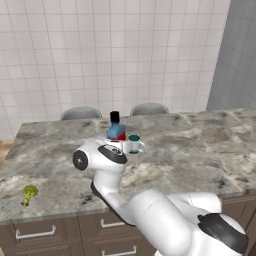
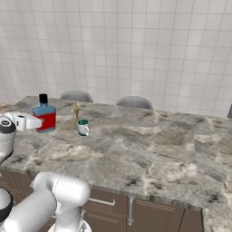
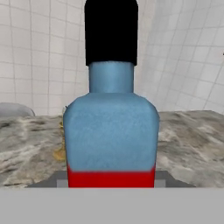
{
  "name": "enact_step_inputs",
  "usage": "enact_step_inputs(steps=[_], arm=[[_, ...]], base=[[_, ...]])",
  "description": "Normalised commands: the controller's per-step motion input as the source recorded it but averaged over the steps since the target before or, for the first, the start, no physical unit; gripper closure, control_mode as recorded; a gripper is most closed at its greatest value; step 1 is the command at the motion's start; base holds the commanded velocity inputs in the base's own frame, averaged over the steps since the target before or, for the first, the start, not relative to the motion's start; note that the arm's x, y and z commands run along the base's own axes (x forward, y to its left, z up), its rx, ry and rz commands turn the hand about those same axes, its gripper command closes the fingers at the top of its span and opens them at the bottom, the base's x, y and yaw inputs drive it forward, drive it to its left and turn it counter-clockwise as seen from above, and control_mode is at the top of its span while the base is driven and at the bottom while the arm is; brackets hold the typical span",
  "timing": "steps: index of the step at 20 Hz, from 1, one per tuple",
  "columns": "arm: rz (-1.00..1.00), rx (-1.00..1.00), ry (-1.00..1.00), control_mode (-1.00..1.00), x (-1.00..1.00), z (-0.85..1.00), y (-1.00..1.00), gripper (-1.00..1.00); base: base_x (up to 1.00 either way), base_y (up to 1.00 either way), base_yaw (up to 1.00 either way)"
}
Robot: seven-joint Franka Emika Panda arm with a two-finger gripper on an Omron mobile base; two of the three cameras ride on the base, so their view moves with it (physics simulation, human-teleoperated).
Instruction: Open the cabinet directly in front. Then move the liquor and the mug to the dining counter with the candle on it.
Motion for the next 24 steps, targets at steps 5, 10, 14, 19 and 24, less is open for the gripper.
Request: enact_step_inputs(steps=[5, 10, 14, 19, 24], arm=[[0.0, -0.03, 0.06, -1.0, 0.38, -0.4, 0.26, 1.0], [-0.01, -0.03, 0.0, -1.0, 0.33, -0.28, 0.19, 1.0], [-0.01, -0.06, 0.0, -1.0, 0.15, -0.35, 0.02, 1.0], [-0.01, -0.02, 0.0, -1.0, 0.05, -0.42, 0.0, 1.0], [0.0, 0.0, 0.0, -1.0, 0.02, 0.0, 0.0, 1.0]], base=[[0.0, 0.0, 0.0], [0.0, 0.0, 0.0], [0.0, 0.0, 0.0], [0.0, 0.0, 0.0], [0.0, 0.0, 0.0]])
